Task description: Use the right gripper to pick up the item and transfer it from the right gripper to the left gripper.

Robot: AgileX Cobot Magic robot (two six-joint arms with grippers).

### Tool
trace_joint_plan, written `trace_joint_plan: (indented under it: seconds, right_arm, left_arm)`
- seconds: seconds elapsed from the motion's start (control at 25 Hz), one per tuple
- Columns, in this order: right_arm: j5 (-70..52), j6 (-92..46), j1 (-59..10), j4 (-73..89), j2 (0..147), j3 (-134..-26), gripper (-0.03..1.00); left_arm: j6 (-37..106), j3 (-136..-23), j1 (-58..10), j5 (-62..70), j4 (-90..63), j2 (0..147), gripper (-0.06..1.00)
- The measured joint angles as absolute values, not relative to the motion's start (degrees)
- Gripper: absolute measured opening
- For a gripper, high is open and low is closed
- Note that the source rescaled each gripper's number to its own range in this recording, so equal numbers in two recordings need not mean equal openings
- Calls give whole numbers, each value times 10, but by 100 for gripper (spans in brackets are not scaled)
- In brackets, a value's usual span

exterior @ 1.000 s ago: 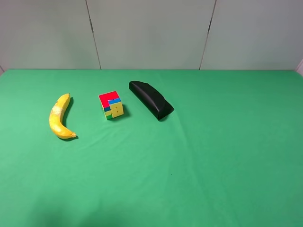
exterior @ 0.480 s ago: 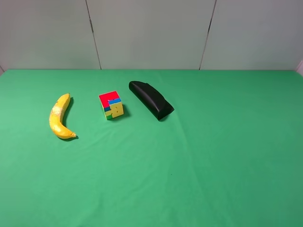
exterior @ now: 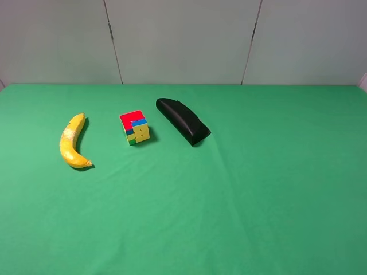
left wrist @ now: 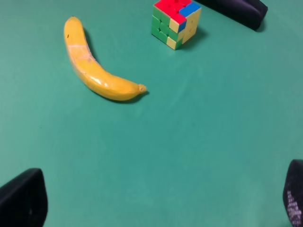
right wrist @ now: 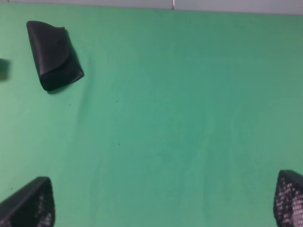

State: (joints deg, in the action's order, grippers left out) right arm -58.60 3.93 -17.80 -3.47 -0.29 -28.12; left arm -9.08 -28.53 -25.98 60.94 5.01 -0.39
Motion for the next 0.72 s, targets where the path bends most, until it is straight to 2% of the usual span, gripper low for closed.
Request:
trace_joint_plan:
  seconds: [0.12,0.44,0.72]
  right_arm:
    - [-586,39,-178,-35,-3,-281,100]
    - [-586,39,-178,-35,-3,-281,100]
    - [-586,39,-178,-35,-3,-281,100]
  left_arm:
    - [-90,-285,-206,609,49,-4,100]
    - [-90,-285,13,609,49,-4,100]
    - [-90,-285,39,609,49,-4,100]
